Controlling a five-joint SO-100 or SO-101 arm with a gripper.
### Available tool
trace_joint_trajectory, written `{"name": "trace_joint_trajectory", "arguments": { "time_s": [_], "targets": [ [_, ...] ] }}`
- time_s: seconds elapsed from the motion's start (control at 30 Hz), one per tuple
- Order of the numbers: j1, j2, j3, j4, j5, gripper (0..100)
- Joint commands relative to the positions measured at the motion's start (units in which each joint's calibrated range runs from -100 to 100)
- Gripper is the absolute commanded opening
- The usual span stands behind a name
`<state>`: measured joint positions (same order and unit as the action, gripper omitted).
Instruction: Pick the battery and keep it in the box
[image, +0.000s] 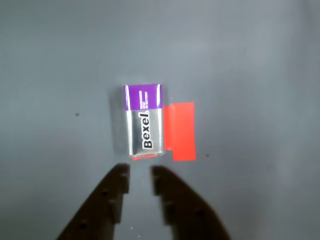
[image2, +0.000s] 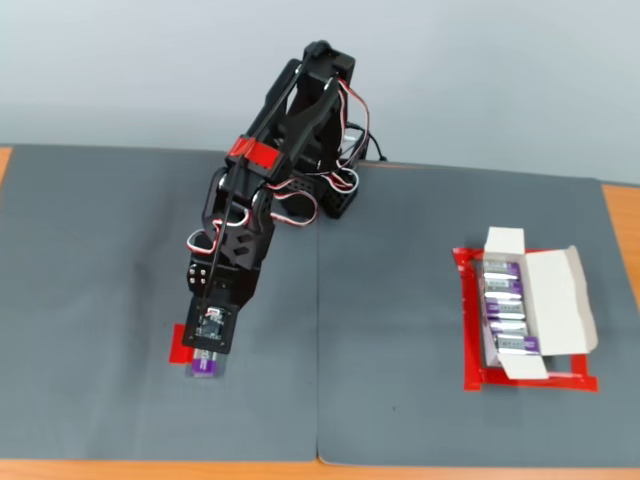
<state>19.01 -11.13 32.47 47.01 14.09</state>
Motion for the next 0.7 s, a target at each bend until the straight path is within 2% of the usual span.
{"name": "trace_joint_trajectory", "arguments": {
  "time_s": [0.0, 0.1, 0.2, 0.67],
  "targets": [
    [0.27, 0.49, -3.29, -0.65, 0.21, 16],
    [0.20, 1.25, -3.29, -0.65, 0.21, 24],
    [-0.10, 1.68, -3.29, -0.65, 0.21, 27],
    [-0.62, 5.66, -3.38, -4.39, 0.16, 28]
  ]
}}
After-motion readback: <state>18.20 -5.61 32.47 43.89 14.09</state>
